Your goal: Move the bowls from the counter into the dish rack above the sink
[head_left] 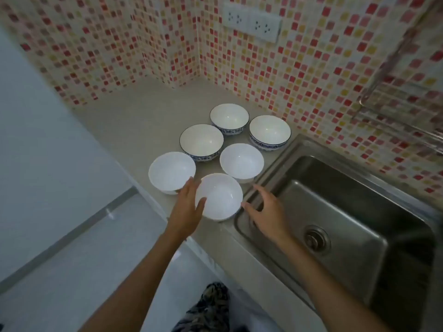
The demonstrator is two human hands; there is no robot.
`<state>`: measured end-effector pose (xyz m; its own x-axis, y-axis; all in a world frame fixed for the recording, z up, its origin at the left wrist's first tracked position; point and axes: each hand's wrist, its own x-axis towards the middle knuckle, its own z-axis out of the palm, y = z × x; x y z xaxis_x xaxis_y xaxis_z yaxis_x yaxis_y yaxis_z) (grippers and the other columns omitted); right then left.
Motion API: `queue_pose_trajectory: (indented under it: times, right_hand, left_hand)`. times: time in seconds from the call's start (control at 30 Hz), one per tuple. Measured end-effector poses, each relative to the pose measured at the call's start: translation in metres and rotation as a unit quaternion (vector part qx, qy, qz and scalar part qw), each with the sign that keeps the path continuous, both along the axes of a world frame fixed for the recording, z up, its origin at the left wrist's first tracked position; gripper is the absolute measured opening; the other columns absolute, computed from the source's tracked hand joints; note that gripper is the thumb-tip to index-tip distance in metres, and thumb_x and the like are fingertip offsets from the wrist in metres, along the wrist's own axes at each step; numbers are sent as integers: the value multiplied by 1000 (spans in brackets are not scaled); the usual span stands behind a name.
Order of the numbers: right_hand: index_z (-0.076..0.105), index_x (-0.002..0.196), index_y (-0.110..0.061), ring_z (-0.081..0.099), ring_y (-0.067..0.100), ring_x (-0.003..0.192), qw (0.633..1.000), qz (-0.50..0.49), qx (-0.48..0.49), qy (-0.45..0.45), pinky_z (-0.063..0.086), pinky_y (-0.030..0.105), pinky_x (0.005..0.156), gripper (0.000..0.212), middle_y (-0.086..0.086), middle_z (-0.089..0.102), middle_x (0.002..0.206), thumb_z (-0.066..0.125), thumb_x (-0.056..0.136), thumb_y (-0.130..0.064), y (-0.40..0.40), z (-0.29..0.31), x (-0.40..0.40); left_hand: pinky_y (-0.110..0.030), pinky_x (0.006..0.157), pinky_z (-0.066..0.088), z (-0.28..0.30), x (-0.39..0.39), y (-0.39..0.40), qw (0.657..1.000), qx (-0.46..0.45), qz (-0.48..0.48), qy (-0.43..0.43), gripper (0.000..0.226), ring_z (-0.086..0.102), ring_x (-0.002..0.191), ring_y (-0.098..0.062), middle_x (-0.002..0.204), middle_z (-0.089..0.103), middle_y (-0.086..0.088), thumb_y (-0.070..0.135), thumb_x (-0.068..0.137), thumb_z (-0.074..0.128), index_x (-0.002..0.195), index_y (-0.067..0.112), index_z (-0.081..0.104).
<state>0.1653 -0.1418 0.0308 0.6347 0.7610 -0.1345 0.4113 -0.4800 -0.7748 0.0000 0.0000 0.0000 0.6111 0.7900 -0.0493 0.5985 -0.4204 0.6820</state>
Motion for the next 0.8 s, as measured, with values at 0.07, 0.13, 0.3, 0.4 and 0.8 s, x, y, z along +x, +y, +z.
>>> queue_pose_trajectory:
  times: [0.07, 0.13, 0.3, 0.4, 0.8]
  right_hand:
    - [41, 144, -19, 40, 23, 136, 999, -8, -13, 29, 35, 38, 108, 69, 4, 44, 148, 70, 85, -38, 15, -10, 0]
    - [40, 144, -20, 43, 25, 133, 998, -21, -38, 51, 39, 43, 107, 71, 5, 46, 146, 70, 83, -42, 25, -17, -2]
    - [49, 135, -22, 56, 21, 117, 997, -27, -41, 66, 52, 45, 95, 61, 1, 60, 130, 69, 81, -44, 45, -36, -9]
    - [54, 132, -18, 58, 22, 114, 996, -34, -38, 70, 52, 42, 94, 49, 4, 63, 126, 67, 86, -28, 51, -43, -8]
    - [61, 112, -28, 62, 10, 96, 976, -131, 19, 175, 58, 26, 70, 30, -15, 65, 102, 53, 92, -7, 5, -33, 12]
  left_hand:
    - [-42, 116, 22, -8, -1, 8, 1000, 6, 0, 6, 54, 22, 144, -22, 157, 24, -2, 34, 96, 44, 146, 21, 27]
    - [-43, 117, 24, -14, -1, 10, 1000, 11, -15, 10, 52, 24, 143, -23, 156, 26, -3, 30, 97, 45, 145, 19, 30]
    - [-27, 110, 17, -25, 3, 14, 1000, 16, -13, -5, 48, 24, 143, -21, 156, 26, -3, 19, 97, 45, 144, 20, 33]
    - [-23, 108, 17, -27, 4, 16, 1000, -3, -20, -22, 47, 24, 143, -19, 156, 26, -3, 14, 97, 44, 143, 19, 34]
    - [-26, 92, 48, -3, 32, 17, 987, -44, -61, -145, 39, 57, 109, -9, 127, 53, 10, 20, 93, 55, 132, 19, 46]
